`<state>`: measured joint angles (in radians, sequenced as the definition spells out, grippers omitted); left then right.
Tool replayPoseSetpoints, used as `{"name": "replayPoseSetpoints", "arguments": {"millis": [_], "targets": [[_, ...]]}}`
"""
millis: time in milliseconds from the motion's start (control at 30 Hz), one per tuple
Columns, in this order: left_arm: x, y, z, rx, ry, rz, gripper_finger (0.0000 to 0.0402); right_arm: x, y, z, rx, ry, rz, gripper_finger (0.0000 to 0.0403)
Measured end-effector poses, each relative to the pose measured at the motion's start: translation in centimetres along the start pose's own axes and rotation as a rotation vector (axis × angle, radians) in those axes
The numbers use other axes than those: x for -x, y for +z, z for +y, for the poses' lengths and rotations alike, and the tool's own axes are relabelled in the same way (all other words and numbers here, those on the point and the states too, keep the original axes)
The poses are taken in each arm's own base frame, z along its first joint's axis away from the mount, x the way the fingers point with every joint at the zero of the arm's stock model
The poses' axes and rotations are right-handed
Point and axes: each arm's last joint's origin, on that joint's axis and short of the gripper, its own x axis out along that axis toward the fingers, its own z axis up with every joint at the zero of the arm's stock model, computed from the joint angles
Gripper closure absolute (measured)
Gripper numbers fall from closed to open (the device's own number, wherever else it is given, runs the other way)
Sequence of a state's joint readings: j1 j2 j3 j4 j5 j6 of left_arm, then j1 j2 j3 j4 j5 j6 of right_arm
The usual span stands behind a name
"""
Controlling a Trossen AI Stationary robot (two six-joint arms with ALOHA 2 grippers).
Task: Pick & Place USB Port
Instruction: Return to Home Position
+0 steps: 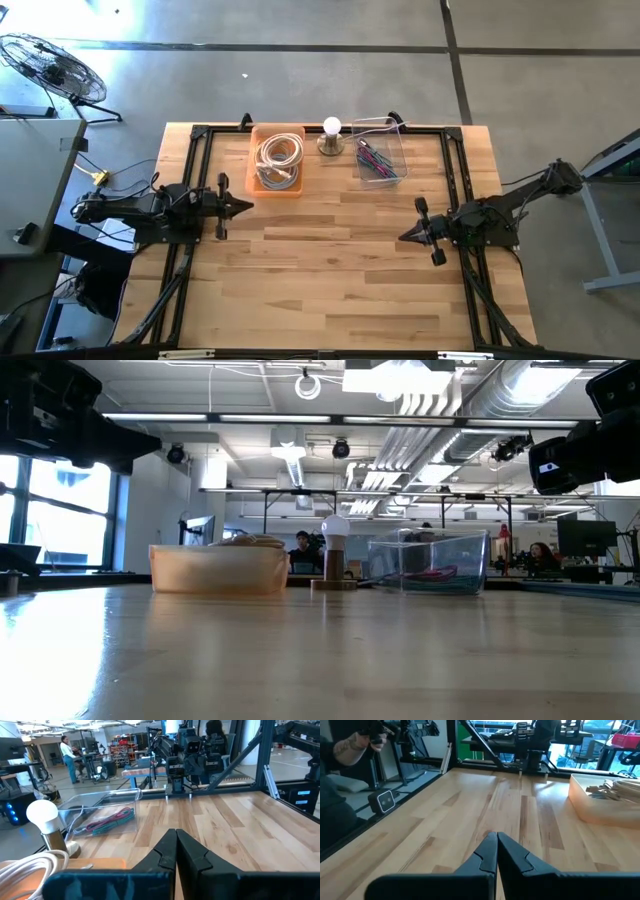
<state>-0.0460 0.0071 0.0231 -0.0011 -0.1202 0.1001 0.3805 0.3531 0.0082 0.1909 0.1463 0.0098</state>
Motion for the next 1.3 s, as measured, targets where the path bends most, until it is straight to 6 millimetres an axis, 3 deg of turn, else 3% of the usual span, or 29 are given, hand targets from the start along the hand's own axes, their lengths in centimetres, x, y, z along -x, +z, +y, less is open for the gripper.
{"name": "replayPoseSetpoints", "arguments": {"millis": [700, 1000, 1300], "targets": [[0.00, 0.02, 0.05, -0.031, 0.015, 0.000, 0.0401, 0.02, 0.24, -0.25, -0.047, -0.085, -0.027, 0.0402], [0.00, 0.02, -0.04, -0.210, -0.011, -0.004, 0.0401, 0.02, 0.23, -0.25, -0.020, -0.087, -0.025, 0.0402], [0.00, 0.02, -0.04, -0.218, -0.013, -0.005, 0.0401, 0.02, 0.23, -0.25, 0.058, -0.087, -0.022, 0.0402]]}}
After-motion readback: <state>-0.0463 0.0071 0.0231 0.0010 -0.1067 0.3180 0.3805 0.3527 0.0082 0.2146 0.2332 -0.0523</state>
